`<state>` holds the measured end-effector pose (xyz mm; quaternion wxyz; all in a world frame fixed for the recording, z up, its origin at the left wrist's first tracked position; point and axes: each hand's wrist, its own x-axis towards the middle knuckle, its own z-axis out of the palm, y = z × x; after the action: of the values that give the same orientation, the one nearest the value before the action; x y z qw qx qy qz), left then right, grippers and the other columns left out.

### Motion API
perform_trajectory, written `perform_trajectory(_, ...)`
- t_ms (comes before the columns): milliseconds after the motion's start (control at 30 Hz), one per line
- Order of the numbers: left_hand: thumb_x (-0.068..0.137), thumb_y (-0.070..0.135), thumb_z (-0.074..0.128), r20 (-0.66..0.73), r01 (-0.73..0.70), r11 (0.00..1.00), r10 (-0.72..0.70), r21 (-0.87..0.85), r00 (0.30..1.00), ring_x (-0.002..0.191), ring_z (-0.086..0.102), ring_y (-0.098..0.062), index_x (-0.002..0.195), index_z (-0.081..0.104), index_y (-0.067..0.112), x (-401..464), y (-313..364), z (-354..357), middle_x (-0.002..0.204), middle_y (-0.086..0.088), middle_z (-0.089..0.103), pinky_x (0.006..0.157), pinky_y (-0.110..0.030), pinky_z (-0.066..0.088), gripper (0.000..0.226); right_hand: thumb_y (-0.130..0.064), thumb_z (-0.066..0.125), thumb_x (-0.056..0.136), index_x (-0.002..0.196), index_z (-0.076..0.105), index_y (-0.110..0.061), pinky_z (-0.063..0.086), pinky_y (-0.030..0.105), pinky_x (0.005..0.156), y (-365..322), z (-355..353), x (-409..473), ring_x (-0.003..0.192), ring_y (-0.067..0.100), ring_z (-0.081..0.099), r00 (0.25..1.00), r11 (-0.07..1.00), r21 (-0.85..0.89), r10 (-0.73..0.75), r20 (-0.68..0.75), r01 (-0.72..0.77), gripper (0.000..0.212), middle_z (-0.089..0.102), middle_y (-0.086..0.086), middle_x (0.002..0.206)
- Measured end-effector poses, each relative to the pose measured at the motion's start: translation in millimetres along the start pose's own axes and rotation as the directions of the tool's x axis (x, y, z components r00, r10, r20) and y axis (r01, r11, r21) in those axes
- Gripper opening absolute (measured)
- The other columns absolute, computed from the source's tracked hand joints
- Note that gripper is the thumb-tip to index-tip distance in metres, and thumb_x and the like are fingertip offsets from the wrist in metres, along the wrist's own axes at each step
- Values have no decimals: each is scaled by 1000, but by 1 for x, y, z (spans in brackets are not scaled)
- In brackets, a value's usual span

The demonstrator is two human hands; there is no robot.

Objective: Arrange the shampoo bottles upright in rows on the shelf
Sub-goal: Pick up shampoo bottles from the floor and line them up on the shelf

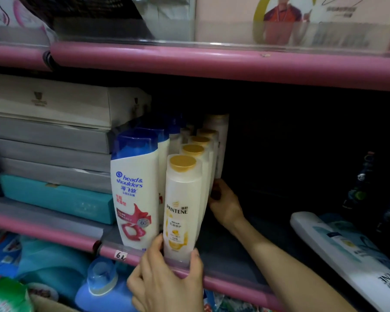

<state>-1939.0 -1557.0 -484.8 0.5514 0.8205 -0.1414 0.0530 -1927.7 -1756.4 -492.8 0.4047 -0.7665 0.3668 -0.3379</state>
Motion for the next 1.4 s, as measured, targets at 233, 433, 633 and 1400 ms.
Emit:
perform_trajectory(233,50,20,90,-8,12,1000,-12,14,1000,105,43,-38,111,64,18,-2,-1,-1,112,-11,66,86,-50,38,66,-23,63,85,110,56,-25,53,37,89,-3,-2,-5,100,14,63,999,999,-17,-34,-10,34,26,67,-3,106)
perform_trajectory(433,56,24,88,10,41,999,-41,1,999,109,39,-34,115,62,20,-1,0,-5,117,-9,63,90,-46,34,65,-26,60,88,114,52,-24,52,38,91,-8,-5,-9,103,15,60,999,999,-28,-27,27,28,27,65,-2,111)
perform_trajectory(633,61,28,85,42,69,998,-69,8,997,114,36,-31,121,57,23,-2,3,-9,126,-5,58,94,-46,31,66,-24,59,89,118,52,-23,51,35,91,-12,-6,-14,105,16,60,999,999,-31,-33,28,34,30,64,0,113)
perform_trajectory(1400,88,14,59,520,-32,992,-36,121,854,83,63,-15,94,69,12,-36,-114,-84,96,-4,72,72,-18,40,12,9,45,86,100,59,-13,49,13,73,-49,7,-251,85,5,65,988,956,259,-153,31,140,29,67,1,89)
